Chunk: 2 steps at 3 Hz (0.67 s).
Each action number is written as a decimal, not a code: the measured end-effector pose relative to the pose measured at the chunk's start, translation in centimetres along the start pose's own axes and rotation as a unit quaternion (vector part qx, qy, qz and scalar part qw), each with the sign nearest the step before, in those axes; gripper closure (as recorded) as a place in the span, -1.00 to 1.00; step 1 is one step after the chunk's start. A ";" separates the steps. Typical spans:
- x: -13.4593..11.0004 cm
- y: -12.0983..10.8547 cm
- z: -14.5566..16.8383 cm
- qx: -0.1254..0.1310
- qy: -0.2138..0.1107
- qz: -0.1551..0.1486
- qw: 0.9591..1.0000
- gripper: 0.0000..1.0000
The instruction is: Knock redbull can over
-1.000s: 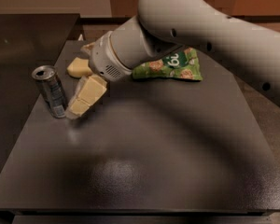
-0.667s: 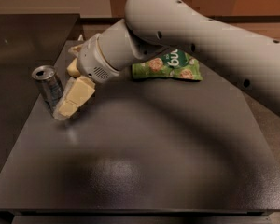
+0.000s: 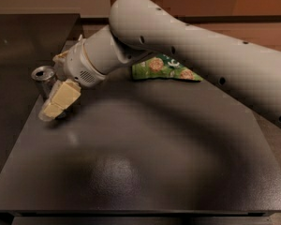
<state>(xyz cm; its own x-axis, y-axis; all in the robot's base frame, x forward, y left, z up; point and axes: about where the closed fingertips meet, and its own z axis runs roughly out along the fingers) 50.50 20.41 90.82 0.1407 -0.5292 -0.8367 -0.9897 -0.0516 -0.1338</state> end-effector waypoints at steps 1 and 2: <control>-0.3 -0.1 0.4 -0.007 -0.008 0.007 1.000 -0.47; -0.6 -0.2 0.1 -0.013 -0.016 0.011 1.000 -0.03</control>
Offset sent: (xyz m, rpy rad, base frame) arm 0.0050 -0.0016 0.0097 0.0477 0.0532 0.0122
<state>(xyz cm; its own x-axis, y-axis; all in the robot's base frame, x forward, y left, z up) 50.62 20.77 91.30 0.1190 -0.5032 -0.8559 -0.9929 -0.0616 -0.1019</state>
